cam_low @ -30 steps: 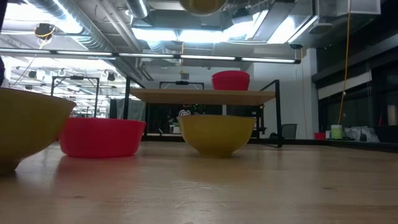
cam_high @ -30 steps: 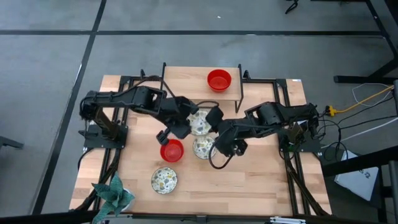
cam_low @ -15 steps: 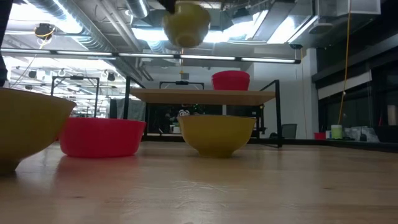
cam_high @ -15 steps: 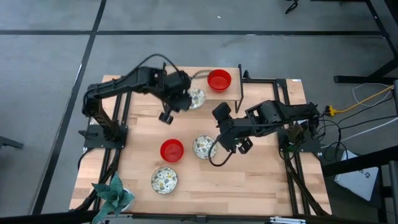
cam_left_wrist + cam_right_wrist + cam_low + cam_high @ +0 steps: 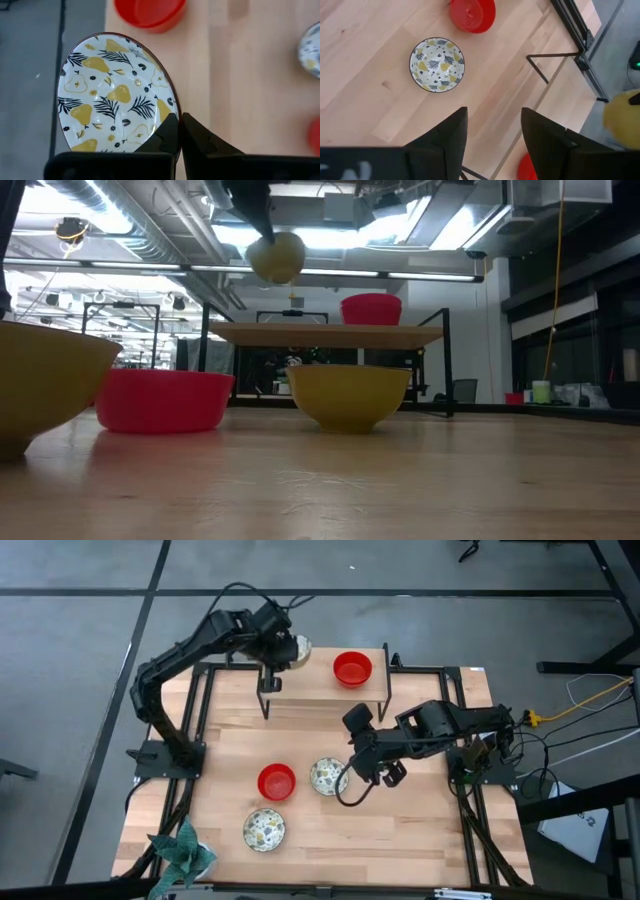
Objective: Pick & Place Mini bowls
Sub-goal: Put the right white patterned bowl on the shelf
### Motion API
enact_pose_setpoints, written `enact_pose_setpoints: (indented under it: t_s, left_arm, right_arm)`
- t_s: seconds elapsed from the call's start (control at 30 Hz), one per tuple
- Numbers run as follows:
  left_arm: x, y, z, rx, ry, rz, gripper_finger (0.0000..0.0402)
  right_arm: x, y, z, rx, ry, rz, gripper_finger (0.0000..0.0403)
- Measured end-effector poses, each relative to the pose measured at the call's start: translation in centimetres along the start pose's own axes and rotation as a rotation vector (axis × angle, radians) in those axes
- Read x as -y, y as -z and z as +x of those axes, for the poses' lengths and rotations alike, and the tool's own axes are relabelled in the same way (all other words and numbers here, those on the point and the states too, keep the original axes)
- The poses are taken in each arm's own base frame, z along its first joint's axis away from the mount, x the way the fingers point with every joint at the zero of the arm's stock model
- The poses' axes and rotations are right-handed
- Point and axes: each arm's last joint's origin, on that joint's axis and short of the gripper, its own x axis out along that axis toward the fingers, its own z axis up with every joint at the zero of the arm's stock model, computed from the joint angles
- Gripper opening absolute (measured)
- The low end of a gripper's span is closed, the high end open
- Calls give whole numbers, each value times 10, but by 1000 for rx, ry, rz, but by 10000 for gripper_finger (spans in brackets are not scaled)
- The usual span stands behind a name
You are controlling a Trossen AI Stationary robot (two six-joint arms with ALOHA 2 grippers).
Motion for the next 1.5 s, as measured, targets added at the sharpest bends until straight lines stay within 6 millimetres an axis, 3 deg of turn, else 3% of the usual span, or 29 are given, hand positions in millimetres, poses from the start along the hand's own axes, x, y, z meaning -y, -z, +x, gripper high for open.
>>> enact_pose_setpoints:
  t_s: [0.2, 0.63, 1.5]
  left_arm:
    - [2, -5, 14, -31, 7, 74, 3]
    - [-6, -11, 89, -252, 1, 129, 3]
    - [-5, -8, 100, -282, -11, -49, 3]
  right_arm:
    - [0, 0, 0, 0, 0, 34, 184]
    - [0, 0, 0, 0, 0, 93, 184]
    - [0, 0, 0, 0, -1, 91, 184]
